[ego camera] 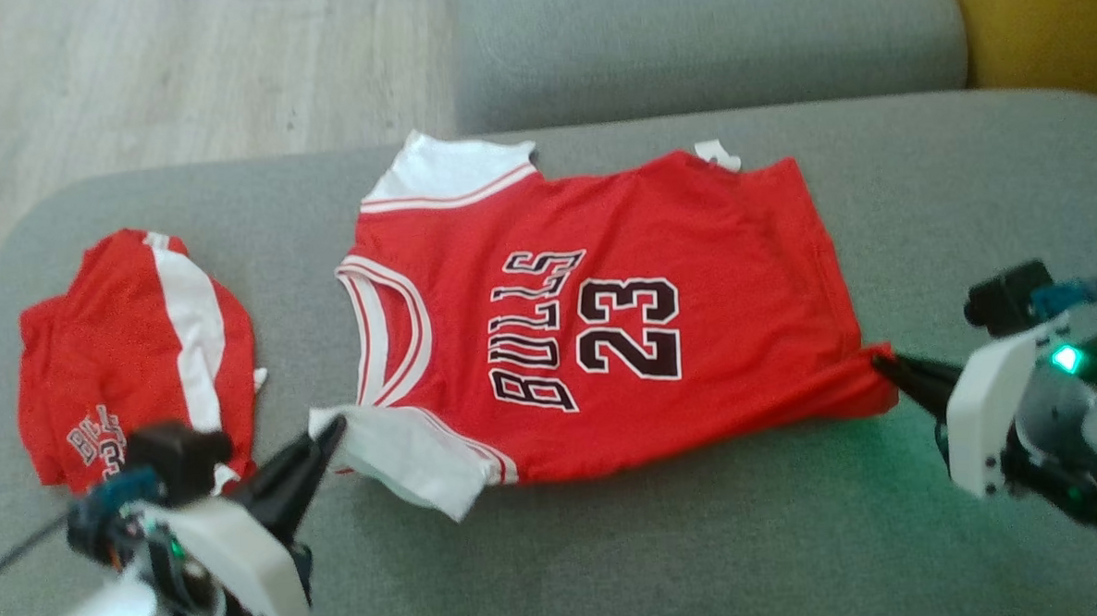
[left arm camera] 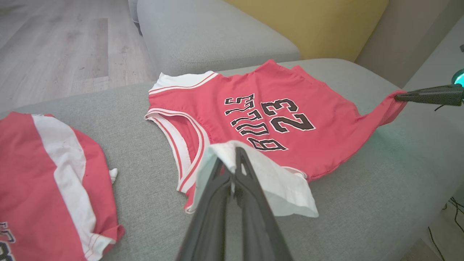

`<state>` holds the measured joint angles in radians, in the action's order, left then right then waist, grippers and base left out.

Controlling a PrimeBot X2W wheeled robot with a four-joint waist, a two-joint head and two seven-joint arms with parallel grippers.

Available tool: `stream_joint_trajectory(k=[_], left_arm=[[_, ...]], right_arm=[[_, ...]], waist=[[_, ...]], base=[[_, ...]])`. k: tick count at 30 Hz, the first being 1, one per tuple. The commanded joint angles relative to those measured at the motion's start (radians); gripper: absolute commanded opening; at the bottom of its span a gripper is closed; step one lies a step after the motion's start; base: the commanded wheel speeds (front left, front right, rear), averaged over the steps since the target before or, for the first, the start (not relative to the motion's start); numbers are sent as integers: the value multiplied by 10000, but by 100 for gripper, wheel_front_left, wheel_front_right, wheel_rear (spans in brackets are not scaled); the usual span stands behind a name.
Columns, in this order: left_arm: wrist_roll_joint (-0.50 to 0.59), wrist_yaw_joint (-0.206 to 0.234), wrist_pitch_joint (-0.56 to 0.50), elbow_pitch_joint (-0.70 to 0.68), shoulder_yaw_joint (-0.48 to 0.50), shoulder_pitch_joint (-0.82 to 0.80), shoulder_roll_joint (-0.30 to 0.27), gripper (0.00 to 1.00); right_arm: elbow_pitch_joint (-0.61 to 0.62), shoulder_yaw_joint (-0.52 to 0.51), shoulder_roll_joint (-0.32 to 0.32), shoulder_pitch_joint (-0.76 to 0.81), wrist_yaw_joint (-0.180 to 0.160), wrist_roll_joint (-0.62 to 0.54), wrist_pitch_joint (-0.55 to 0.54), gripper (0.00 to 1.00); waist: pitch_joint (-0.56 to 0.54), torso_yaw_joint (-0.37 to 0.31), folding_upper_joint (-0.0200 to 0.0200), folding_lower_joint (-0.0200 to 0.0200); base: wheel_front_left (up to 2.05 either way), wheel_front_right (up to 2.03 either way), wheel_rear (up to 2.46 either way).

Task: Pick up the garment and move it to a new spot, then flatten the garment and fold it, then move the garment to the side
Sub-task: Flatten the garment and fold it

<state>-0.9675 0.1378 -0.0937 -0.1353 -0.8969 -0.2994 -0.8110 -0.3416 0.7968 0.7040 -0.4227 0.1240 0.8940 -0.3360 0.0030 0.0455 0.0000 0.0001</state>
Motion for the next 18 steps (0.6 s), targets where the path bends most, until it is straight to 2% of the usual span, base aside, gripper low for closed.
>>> stream_joint_trajectory(k=[1,10,18], left_arm=[[19,-109,-139,-33,623,-869,-355,0],[391,-1166,-1401,1889,372,-2835,-18,0],[888,-2011,-1797,3708,132,-4311,480,0]], right_arm=[[78,-185,135,-430,67,-171,-16,0],[-926,-309,-669,-1493,67,-890,-301,0],[-1677,-261,-1108,-2304,67,-1280,-231,0]], waist=[[249,-105,0,-1],[1025,-261,0,-1],[1593,-456,0,-1]], base=[[0,0,0],[0,0,0],[0,0,0]])
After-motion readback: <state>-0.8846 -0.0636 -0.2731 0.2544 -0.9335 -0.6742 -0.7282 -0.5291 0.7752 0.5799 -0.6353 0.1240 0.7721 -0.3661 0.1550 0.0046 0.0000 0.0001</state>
